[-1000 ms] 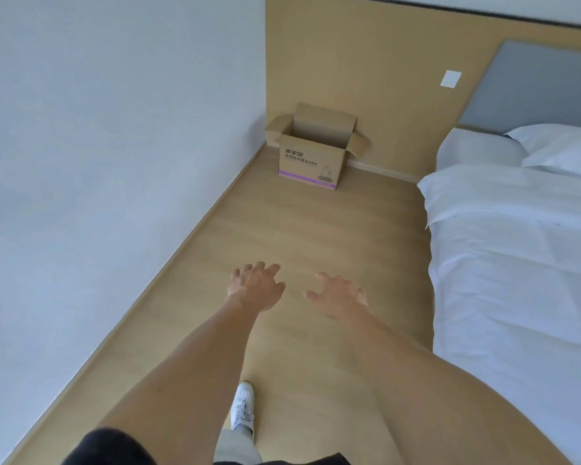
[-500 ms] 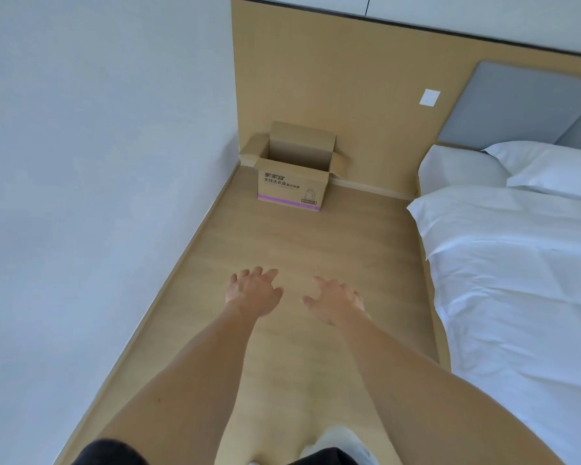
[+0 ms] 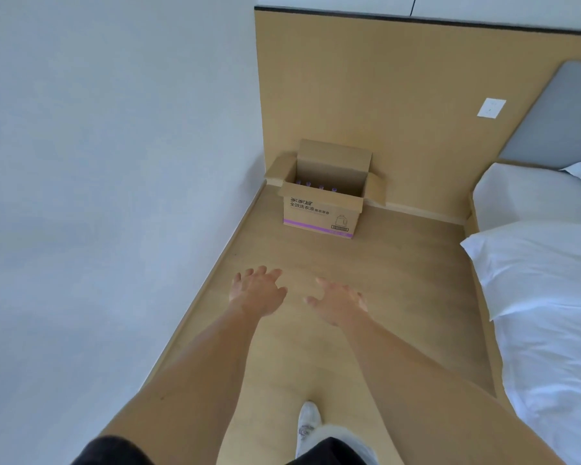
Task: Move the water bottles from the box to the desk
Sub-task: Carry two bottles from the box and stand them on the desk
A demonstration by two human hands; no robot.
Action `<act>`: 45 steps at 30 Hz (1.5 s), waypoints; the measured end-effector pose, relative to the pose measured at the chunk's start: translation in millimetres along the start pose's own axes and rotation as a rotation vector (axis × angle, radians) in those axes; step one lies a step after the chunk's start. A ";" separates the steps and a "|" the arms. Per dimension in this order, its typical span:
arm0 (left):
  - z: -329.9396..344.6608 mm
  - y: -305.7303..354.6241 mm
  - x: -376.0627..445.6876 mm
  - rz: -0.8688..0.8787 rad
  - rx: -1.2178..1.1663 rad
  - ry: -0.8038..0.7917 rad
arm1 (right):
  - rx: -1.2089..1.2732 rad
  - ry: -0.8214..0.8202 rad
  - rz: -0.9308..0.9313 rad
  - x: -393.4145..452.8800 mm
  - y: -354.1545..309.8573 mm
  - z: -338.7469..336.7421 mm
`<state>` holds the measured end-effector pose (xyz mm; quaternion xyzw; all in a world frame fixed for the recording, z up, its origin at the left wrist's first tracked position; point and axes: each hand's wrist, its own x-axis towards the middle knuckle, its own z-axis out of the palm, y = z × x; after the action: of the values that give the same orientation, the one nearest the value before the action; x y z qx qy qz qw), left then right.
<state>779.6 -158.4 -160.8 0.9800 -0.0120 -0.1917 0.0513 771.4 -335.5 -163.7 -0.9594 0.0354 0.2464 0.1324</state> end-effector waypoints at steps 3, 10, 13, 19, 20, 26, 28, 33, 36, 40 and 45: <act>-28.0 11.4 50.5 -0.017 -0.002 0.007 | 0.011 -0.006 -0.012 50.3 2.3 -36.8; -68.1 42.6 149.0 0.011 0.018 0.002 | 0.019 -0.015 -0.002 137.6 11.5 -95.7; -81.8 53.4 189.3 0.033 0.036 -0.011 | 0.040 -0.019 0.029 167.2 20.7 -116.2; -107.2 80.5 274.7 0.131 0.066 -0.013 | 0.062 0.020 0.125 233.2 36.3 -153.4; -112.0 84.4 292.0 0.157 0.067 -0.008 | 0.068 0.031 0.142 246.2 36.7 -161.3; -146.7 100.3 401.1 0.271 0.053 -0.012 | 0.086 0.095 0.236 330.4 30.2 -210.9; -163.1 102.3 434.5 0.307 0.052 -0.018 | 0.078 0.091 0.262 358.4 22.2 -228.5; -200.3 87.8 512.2 0.324 0.033 -0.054 | 0.045 0.069 0.284 428.3 -10.0 -264.5; -212.5 72.6 553.7 0.295 0.020 -0.081 | 0.050 0.065 0.277 459.6 -27.5 -280.9; -223.7 62.3 594.6 0.285 0.008 -0.082 | 0.062 0.056 0.284 497.6 -37.7 -297.0; -231.3 64.6 650.4 0.264 0.009 -0.087 | 0.087 0.042 0.273 556.7 -36.3 -312.3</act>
<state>1469.0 -228.5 -184.5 0.9610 -0.1440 -0.2253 0.0711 1408.7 -386.8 -160.1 -0.9439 0.1792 0.2403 0.1384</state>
